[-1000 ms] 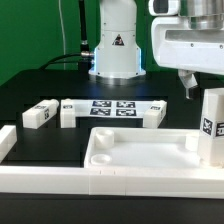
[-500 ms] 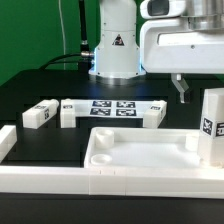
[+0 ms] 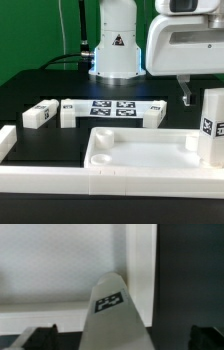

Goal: Assemble desk

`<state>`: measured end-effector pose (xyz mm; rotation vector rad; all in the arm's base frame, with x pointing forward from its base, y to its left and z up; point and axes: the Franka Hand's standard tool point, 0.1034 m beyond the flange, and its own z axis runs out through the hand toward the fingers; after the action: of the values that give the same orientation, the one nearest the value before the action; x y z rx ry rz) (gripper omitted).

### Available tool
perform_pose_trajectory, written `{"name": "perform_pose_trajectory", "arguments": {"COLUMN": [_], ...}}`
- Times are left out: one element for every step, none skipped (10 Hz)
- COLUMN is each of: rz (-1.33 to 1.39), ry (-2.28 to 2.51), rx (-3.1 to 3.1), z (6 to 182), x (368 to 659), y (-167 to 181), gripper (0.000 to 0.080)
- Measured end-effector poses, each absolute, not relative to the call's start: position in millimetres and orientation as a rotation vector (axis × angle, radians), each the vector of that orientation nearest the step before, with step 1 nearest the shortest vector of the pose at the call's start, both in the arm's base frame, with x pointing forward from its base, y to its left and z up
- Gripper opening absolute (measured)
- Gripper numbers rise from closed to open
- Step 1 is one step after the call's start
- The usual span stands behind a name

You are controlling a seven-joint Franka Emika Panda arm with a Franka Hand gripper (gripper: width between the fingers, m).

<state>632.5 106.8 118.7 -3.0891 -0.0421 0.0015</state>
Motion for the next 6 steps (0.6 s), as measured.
{"name": "perform_pose_trajectory", "arguments": {"rz": [-0.007,-0.007,-0.005,-0.006,-0.006,-0.006], "ry": [-0.228,-0.316,-0.345,-0.345,-0.344,-0.344], "rx": [-3.090,-3.086,-3.082,-3.082,-3.082,-3.082], "z": [119.6,120.1,120.6,120.4,120.4,120.4], "x": [633.5,633.8,633.9,633.9,633.9,634.0], "y": [106.2,106.1,106.1,105.9,105.9,105.8], "gripper": [0.0649,0.0649,0.0620,0.0484,0.0484,0.0330]}}
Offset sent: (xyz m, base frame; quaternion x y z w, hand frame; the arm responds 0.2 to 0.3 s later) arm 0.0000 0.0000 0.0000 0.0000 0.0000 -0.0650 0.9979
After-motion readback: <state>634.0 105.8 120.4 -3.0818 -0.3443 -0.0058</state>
